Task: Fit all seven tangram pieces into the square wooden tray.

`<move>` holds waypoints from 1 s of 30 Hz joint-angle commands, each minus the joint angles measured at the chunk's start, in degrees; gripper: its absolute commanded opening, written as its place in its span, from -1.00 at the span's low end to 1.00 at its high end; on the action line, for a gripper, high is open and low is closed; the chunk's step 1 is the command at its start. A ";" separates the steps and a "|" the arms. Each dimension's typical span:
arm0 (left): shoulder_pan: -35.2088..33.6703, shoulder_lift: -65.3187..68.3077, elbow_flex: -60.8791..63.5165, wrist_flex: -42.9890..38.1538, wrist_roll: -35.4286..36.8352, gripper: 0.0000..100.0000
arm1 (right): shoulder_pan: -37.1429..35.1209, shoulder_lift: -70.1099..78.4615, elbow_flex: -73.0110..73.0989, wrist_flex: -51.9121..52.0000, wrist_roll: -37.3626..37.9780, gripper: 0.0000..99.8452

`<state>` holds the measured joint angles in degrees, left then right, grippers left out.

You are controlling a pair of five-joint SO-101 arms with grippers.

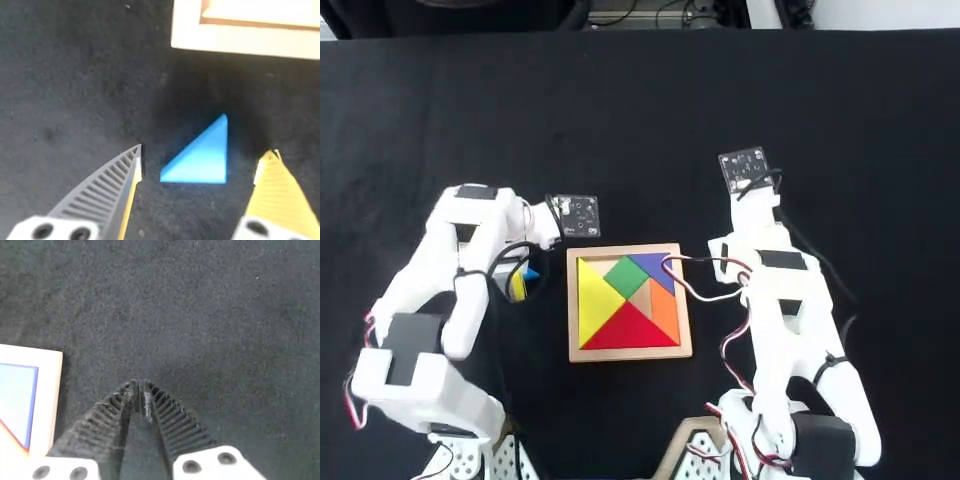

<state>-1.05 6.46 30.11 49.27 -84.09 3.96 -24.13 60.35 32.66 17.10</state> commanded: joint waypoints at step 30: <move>-7.25 13.63 -14.73 7.12 1.41 -0.35 | -1.67 -1.63 -0.04 -0.44 -0.18 -0.98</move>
<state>-5.01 20.35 13.32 55.16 -80.48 2.99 -24.13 60.53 32.66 17.10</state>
